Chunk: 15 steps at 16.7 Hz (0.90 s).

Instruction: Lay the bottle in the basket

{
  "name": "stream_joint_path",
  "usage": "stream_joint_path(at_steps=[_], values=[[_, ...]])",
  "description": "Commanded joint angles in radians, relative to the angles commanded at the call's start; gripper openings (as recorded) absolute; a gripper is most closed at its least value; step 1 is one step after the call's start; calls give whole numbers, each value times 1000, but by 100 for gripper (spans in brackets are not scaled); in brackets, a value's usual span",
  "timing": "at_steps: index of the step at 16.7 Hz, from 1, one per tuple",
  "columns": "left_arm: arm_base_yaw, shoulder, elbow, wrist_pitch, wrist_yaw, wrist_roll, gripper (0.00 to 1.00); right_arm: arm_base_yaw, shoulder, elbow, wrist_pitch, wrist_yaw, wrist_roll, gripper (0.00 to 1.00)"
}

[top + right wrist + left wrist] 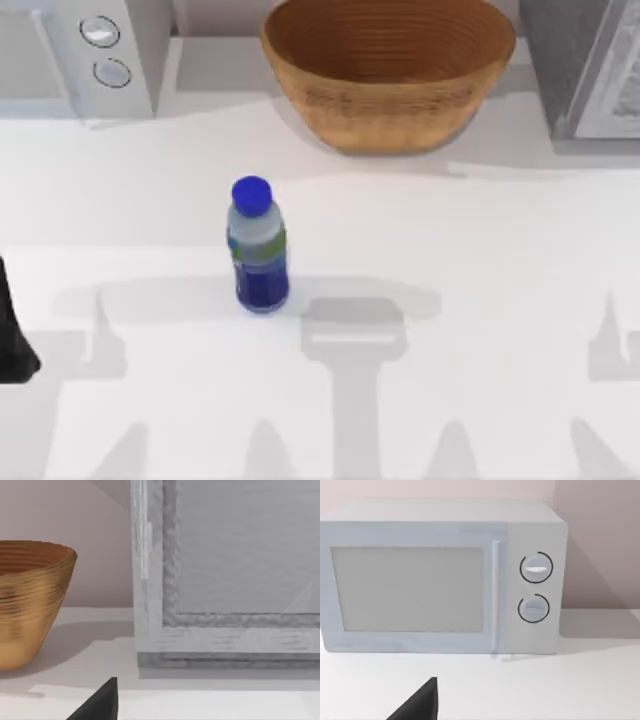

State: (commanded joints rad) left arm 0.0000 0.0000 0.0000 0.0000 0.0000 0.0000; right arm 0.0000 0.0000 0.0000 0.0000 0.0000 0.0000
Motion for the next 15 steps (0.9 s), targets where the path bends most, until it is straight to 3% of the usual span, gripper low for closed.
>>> stream_joint_path(at_steps=[7, 15], values=[[-10, 148, 15, 121, 30, -10, 100, 0, 0, 0, 0, 0, 0, 100], [-68, 783, 76, 633, 169, -23, 100, 0, 0, 0, 0, 0, 0, 100]])
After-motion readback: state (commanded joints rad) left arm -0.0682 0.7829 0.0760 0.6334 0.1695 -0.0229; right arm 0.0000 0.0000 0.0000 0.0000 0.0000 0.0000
